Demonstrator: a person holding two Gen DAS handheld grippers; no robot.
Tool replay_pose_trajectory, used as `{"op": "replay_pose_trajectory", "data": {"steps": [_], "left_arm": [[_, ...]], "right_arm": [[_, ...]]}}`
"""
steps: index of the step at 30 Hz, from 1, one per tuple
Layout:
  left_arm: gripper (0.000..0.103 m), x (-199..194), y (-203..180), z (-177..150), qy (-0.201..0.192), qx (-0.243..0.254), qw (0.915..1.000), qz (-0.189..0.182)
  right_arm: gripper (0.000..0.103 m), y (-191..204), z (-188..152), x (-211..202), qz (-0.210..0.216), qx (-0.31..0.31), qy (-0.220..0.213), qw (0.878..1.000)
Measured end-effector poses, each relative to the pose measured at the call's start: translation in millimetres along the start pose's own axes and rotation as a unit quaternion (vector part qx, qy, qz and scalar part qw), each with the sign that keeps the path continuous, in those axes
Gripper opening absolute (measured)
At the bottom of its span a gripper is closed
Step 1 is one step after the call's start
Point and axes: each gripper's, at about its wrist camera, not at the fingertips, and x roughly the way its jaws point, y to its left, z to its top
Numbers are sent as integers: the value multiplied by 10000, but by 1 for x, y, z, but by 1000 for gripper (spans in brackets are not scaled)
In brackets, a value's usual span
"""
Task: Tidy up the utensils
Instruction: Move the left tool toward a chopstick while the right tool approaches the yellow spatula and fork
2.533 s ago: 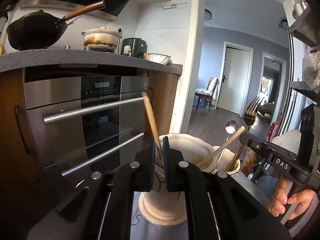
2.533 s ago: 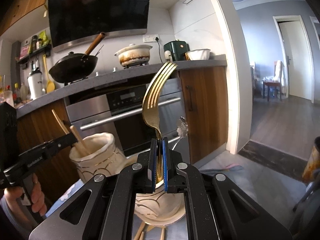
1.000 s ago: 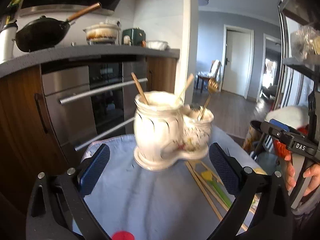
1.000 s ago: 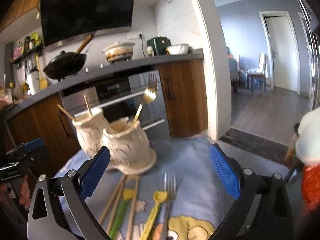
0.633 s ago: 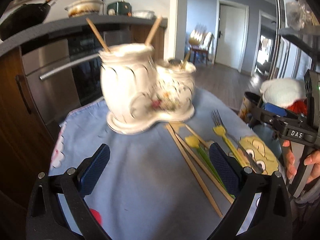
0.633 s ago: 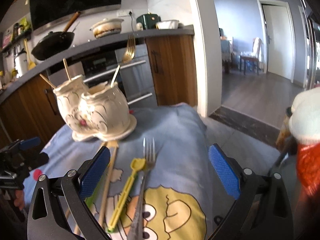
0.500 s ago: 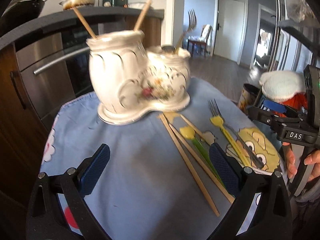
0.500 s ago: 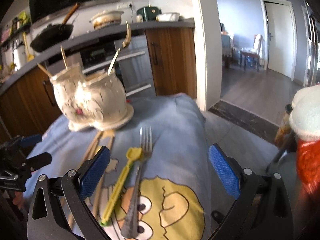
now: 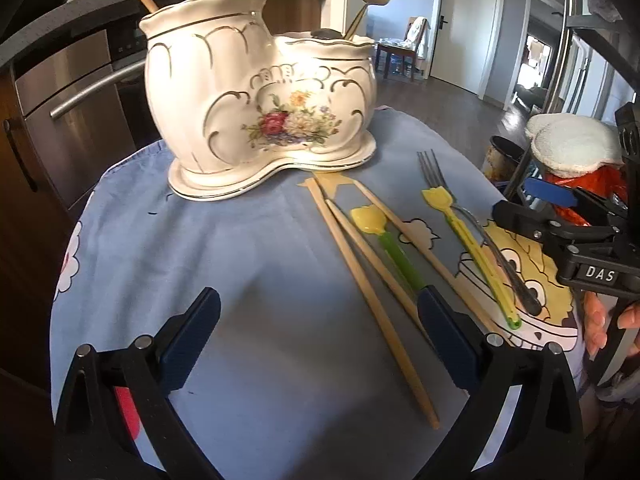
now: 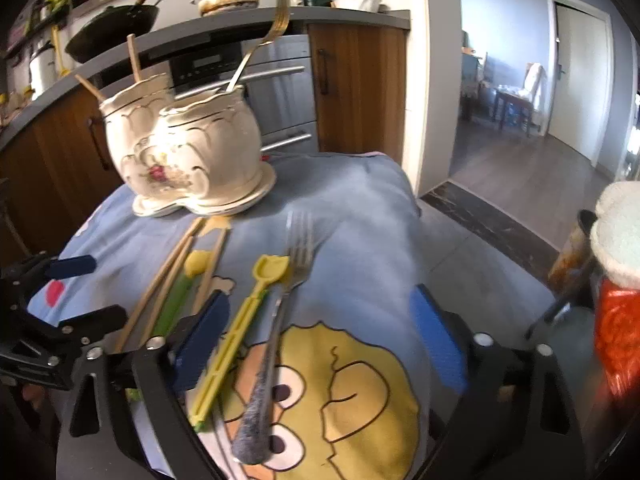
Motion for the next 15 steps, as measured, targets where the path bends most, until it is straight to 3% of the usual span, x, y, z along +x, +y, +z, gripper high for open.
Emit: {"op": "replay_pose_trajectory", "data": {"steps": [6,11,15], "left_arm": [[71,5,-8,2,206,139,9997,-53],[57,9,-16,1,315,235,9992,-98],[50,12,-17,4,359,238,9991,-12]], "right_arm": [[52,11,-1,3,293,-59,193,9994],[46,23,-1,8,510,-149,357,9980],[30,28,-2,16,513,-156,554,9970]]}}
